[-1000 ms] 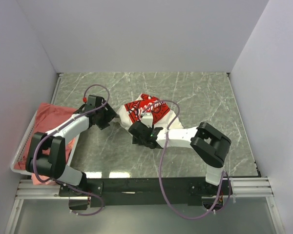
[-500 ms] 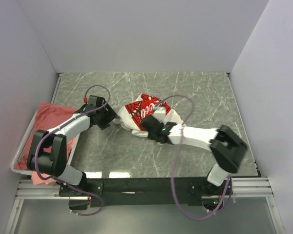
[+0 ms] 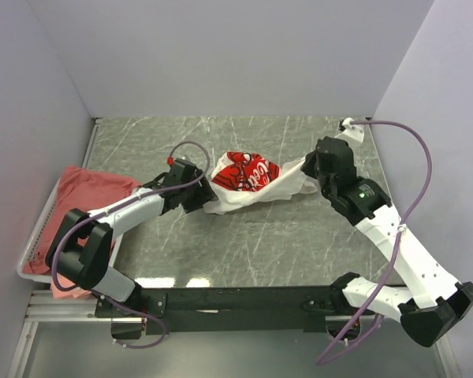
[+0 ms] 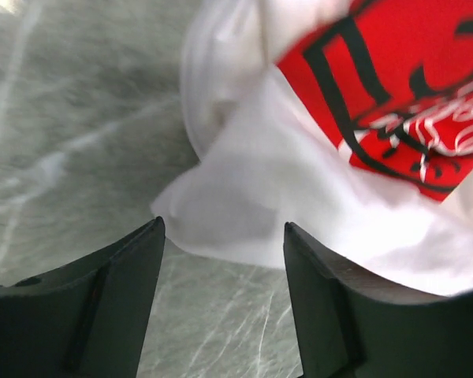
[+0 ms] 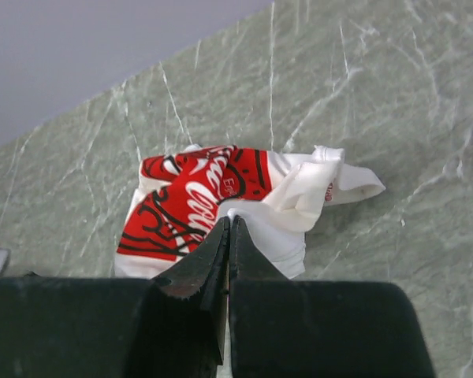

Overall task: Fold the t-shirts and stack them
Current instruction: Flatten the tshirt out

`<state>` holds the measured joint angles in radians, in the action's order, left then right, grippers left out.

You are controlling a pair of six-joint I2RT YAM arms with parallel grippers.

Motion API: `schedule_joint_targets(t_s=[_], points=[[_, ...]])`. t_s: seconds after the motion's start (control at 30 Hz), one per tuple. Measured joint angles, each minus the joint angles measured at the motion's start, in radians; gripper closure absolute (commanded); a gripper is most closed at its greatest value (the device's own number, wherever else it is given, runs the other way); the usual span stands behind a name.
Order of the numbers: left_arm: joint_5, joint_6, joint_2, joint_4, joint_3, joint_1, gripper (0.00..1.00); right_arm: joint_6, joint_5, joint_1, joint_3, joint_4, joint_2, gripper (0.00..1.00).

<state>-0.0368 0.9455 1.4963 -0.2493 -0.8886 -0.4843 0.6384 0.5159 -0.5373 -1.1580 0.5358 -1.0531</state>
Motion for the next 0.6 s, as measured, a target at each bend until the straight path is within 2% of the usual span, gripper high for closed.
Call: schedule_joint_targets(t_s=[0.33,0.6], points=[[0.011,-0.017,0.000,0.001,0.006,-0.121,0.16,-0.061,-0.012,0.077,-0.145,0.079,-0.027,1.00],[0.034,-0.013,0.026,0.079,0.007,-0.125,0.13,-0.084,-0.030,0.082,-0.293,0.098,-0.047,1.00]])
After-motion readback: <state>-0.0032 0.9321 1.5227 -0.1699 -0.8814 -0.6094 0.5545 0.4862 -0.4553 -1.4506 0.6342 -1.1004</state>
